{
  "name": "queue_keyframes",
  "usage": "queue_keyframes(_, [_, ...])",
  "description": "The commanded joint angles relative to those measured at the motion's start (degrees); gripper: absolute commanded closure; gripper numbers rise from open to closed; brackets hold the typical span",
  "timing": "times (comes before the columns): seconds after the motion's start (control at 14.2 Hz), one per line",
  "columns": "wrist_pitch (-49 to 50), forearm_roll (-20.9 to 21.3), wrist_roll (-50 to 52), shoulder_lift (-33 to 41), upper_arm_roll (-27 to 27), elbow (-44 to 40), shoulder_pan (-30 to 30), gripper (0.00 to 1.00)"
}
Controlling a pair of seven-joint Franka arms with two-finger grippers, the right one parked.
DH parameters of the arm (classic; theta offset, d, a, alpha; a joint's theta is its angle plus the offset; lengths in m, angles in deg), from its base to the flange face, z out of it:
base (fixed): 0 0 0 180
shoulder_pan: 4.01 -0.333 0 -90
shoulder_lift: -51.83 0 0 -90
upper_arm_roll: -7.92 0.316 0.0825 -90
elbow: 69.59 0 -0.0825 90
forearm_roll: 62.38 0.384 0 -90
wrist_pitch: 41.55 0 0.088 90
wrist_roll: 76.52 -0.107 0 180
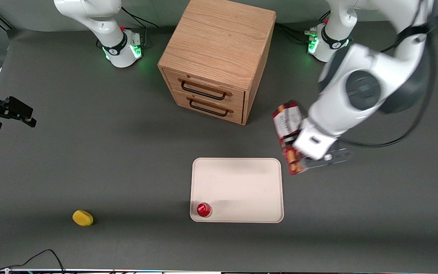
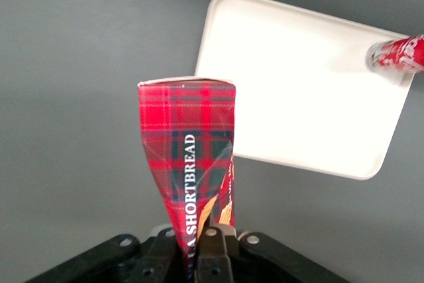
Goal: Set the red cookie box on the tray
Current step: 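Lower the held box onto the white tray beside the red ball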
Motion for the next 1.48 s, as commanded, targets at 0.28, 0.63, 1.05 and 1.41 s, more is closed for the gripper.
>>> queue_keyframes(0.28, [-9.24, 4.58, 4.67, -14.31, 1.06, -10.5, 3.75, 1.0])
queue_keyframes(0.63, [-15.66, 7.85, 0.54, -19.76, 1.32, -10.41, 3.23, 1.0])
queue_keyframes(1.05, [-18.65, 7.94, 0.36, -21.78, 2.55, -9.8, 3.14, 1.0])
queue_keyframes(1.41, [-22.17, 7.85, 1.77, -23.28, 3.78, -9.18, 2.35, 1.0])
